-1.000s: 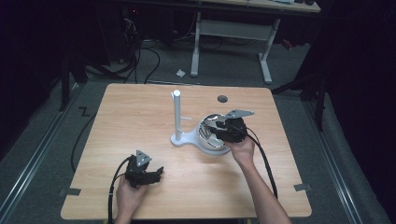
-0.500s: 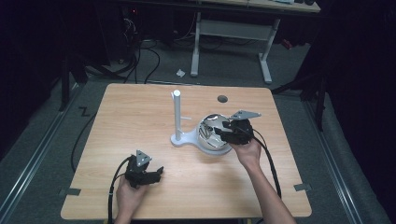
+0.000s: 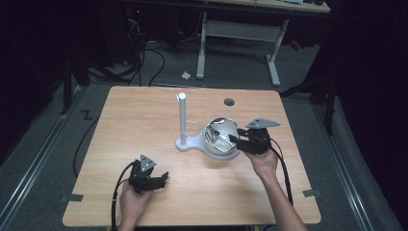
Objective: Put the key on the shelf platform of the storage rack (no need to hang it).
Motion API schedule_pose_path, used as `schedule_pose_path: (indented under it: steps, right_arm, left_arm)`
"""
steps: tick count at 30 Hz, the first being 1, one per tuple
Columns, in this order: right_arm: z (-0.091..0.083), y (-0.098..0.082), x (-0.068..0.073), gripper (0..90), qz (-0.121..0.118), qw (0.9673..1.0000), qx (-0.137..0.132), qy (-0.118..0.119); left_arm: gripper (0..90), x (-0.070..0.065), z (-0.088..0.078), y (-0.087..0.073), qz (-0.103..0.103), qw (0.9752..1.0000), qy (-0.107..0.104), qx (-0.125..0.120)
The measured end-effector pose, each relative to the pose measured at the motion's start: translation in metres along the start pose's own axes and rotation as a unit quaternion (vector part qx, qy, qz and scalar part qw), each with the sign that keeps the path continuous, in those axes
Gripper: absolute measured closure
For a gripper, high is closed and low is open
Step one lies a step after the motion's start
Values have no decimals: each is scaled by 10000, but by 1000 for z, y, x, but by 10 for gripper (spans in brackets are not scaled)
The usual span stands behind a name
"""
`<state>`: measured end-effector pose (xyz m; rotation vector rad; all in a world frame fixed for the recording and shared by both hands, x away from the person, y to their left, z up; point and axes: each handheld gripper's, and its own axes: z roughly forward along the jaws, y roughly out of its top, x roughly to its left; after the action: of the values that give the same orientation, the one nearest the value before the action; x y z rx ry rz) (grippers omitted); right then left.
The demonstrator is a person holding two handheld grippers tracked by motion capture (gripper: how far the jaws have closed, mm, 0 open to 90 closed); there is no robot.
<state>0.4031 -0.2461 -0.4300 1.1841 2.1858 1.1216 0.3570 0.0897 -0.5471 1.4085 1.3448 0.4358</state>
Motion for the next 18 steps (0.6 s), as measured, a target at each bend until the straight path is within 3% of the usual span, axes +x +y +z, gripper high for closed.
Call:
schedule_pose_path:
  steps: [18]
  right_arm:
    - [-19, -7, -1, 539, 94, 9999, -57, 67]
  left_arm:
    - [223, 0, 0, 0, -3, 10000, -1, -1]
